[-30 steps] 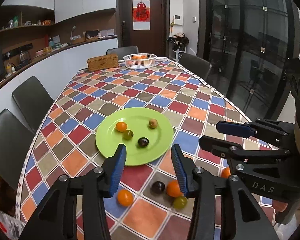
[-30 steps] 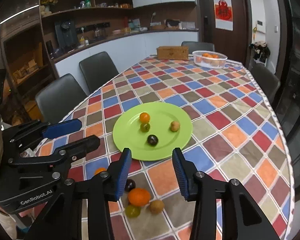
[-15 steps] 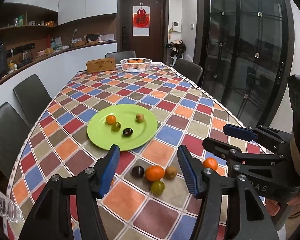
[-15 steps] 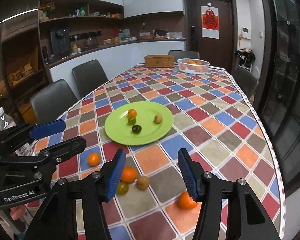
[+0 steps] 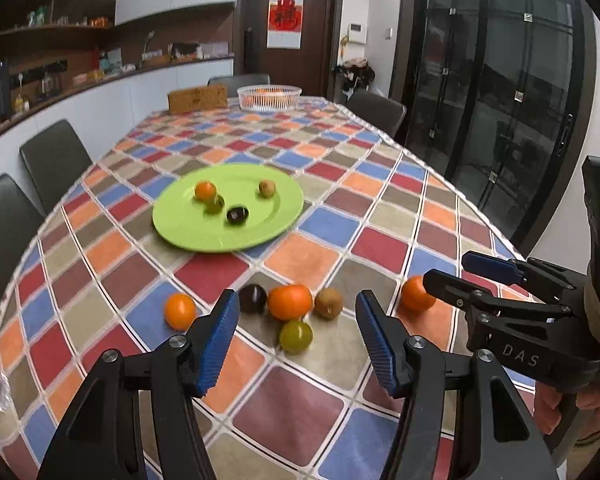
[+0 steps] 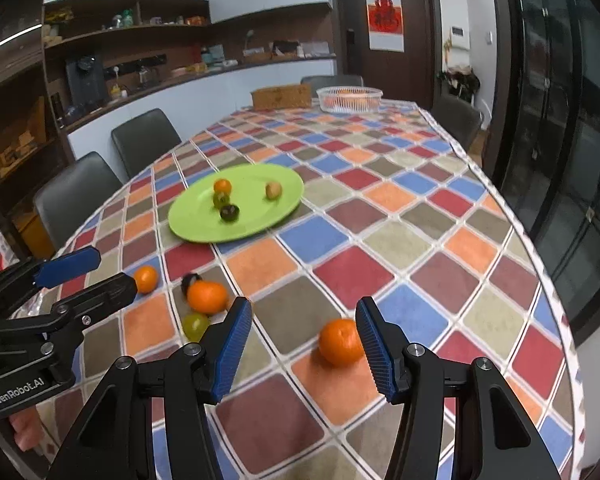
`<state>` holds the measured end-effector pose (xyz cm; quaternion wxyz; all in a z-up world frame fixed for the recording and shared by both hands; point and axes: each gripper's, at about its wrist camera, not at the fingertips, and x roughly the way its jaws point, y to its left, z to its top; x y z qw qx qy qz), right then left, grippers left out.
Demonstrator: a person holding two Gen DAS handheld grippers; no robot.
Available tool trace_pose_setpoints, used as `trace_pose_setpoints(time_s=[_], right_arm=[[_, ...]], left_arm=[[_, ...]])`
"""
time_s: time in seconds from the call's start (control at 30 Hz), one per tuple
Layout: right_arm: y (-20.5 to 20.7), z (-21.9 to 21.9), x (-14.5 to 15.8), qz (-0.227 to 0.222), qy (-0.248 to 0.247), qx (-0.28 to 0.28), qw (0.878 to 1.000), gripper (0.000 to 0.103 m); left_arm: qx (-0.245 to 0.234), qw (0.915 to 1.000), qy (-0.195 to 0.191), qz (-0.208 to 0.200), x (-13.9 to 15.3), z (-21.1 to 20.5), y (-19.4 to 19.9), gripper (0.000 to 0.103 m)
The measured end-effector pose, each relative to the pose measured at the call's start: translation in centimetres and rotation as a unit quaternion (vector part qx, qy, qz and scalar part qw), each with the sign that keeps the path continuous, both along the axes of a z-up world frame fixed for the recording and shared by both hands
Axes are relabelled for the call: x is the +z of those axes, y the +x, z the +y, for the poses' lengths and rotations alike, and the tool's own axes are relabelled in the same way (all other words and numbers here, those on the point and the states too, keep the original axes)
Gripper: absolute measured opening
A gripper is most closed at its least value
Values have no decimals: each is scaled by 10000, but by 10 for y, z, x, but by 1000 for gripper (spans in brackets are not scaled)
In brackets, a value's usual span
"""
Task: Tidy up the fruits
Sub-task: 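Move the right tool toward the large orange while the left tool approaches a green-yellow tomato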
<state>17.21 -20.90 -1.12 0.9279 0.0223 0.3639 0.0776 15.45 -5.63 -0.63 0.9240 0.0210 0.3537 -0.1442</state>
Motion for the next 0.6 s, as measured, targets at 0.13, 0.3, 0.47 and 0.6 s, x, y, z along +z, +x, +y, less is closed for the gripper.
trace_pose_setpoints(time_s=[0.13, 0.3, 0.47, 0.6], right_arm=[[3, -6, -14, 176, 34, -84, 9998, 55], [6, -9, -26, 310, -13, -192, 9993, 55], [11, -13, -40, 526, -2, -290, 9982, 55], [15, -17, -50, 666, 16, -363, 9971, 55]], left_arm=[[63, 9997, 31, 222, -17, 0, 5, 59], [111, 9989, 51, 454, -33, 0, 11, 59], [136, 9980, 154, 596, -47, -1, 15, 59], [152, 9974, 201, 676, -55, -3, 21, 59]])
